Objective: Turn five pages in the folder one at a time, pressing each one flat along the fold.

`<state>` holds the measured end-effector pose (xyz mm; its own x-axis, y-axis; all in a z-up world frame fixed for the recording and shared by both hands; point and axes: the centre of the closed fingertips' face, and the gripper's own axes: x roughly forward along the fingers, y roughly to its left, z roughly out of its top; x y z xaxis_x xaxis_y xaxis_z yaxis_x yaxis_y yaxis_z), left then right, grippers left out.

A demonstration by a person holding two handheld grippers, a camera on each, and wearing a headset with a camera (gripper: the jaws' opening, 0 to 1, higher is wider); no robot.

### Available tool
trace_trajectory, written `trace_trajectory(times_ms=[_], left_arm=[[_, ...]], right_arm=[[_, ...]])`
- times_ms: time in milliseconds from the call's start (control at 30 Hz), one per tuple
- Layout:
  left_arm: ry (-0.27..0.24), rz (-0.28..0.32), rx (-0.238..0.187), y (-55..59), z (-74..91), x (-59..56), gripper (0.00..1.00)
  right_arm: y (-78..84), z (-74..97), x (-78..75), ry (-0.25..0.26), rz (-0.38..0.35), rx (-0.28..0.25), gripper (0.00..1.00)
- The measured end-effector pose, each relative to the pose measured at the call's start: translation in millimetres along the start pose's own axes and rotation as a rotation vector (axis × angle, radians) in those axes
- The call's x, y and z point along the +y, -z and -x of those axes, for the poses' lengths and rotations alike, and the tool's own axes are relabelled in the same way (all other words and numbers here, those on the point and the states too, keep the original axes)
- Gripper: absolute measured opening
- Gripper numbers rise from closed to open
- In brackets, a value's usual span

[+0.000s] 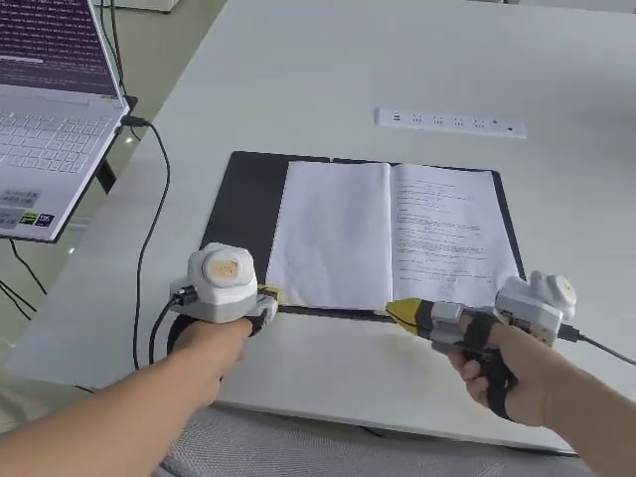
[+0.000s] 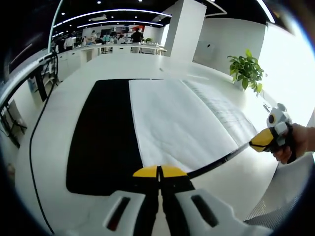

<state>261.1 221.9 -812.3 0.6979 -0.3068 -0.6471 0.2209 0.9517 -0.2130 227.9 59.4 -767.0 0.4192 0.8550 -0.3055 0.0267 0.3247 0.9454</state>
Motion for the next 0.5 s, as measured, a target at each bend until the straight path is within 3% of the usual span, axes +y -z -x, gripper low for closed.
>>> trace_trajectory(times_ms=[67,133,300,500], left_arm=[[0.013,-0.006,0.004,-1.3,6.5,-2.8,0.00],[0.043,-0.004,0.003,-5.4,13.3,-8.0,0.00],[0.097,0.018,-0.040,-26.2,34.1,-18.2,0.07],[0.130,-0.026,-0.089,-41.4,62.4,-25.4,0.16]], right_arm=[[-7.1,13.7,1.2,0.031,0.056,-0.040,0.00],[-7.6,29.9,11.3,0.028,0.079,-0.060,0.00],[-12.5,65.3,26.3,0.041,0.173,-0.100,0.01],[-19.9,109.9,42.7,0.123,0.308,-0.206,0.14]])
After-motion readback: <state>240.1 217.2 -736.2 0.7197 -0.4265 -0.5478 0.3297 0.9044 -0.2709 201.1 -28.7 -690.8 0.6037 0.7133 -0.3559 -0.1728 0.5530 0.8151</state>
